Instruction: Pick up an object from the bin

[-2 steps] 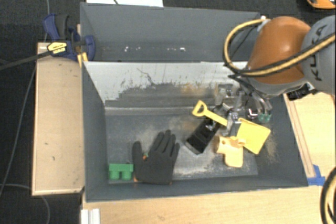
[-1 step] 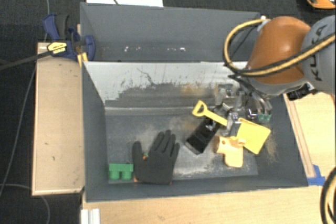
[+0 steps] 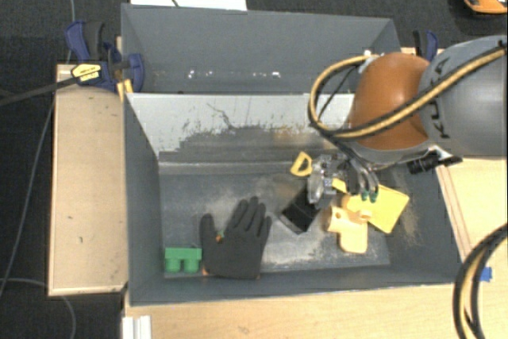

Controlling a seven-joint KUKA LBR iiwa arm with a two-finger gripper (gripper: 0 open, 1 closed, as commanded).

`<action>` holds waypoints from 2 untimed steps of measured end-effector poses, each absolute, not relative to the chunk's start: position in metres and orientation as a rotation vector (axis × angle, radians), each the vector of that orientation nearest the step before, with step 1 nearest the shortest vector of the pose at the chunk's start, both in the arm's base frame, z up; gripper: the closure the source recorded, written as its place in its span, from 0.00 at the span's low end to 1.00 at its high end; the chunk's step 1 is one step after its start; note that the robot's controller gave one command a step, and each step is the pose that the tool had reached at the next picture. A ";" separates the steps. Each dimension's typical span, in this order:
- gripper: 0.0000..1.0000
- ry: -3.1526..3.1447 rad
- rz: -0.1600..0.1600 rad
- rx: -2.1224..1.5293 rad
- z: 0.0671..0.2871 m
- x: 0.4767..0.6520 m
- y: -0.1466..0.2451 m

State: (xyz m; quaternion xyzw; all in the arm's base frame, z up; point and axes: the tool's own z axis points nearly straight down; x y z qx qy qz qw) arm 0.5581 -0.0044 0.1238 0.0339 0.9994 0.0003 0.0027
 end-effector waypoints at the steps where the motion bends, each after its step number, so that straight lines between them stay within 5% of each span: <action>1: 1.00 3.134 0.001 0.106 0.124 0.558 -0.004; 2: 1.00 3.130 -0.001 0.010 0.118 0.553 -0.002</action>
Offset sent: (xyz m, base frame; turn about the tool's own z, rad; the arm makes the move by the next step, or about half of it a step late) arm -0.0447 0.0188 -0.0538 -0.4199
